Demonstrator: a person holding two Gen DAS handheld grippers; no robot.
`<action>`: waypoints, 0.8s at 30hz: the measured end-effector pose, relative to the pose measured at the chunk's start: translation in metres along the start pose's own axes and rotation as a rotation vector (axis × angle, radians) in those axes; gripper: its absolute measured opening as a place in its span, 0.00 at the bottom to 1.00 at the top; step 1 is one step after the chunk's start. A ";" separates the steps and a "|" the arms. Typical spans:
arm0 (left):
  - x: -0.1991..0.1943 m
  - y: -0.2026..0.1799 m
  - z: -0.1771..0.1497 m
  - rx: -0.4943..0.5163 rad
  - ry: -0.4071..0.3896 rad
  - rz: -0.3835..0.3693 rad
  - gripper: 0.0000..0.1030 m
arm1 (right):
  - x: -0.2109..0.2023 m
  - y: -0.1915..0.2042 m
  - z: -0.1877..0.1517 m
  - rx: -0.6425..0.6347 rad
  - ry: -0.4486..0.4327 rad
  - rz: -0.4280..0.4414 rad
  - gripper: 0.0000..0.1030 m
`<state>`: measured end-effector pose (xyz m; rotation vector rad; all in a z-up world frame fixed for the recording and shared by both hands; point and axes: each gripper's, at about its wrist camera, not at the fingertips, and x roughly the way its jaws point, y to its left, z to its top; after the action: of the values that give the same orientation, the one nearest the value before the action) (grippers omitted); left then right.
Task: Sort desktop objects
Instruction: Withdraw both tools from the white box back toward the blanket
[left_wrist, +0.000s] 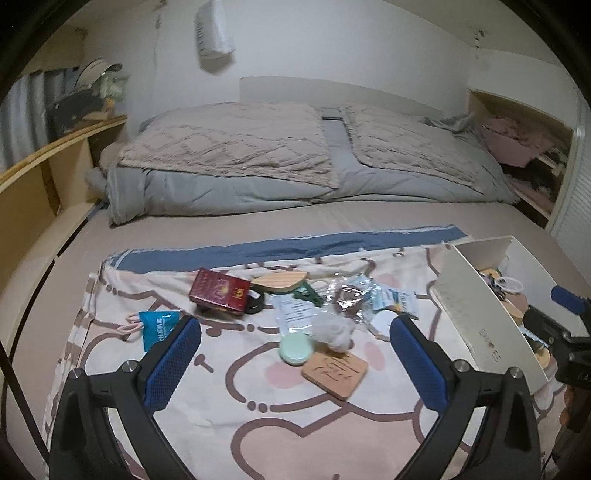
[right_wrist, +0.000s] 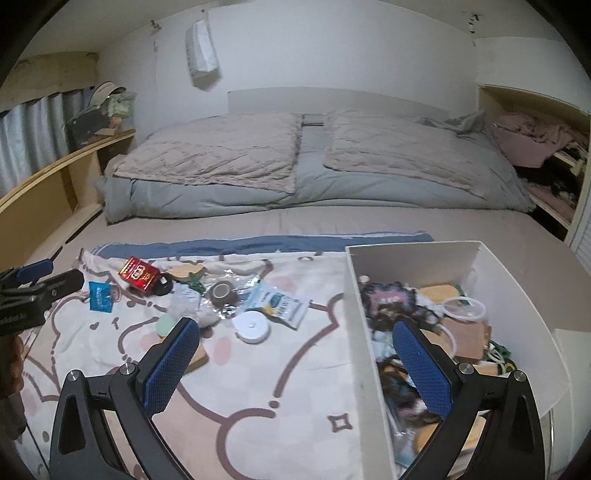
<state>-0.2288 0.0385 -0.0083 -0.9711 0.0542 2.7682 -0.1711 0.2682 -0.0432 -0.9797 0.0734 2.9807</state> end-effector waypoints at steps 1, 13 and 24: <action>0.001 0.003 0.000 -0.007 0.001 0.001 1.00 | 0.003 0.004 0.000 -0.004 0.003 0.004 1.00; 0.032 0.027 -0.012 -0.056 0.042 0.016 1.00 | 0.033 0.028 -0.002 -0.039 0.052 0.025 1.00; 0.079 0.021 -0.042 -0.078 0.137 -0.014 1.00 | 0.073 0.046 0.007 -0.090 0.086 0.042 1.00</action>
<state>-0.2674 0.0284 -0.0915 -1.1756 -0.0398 2.7055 -0.2346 0.2218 -0.0789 -1.1289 -0.0411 3.0030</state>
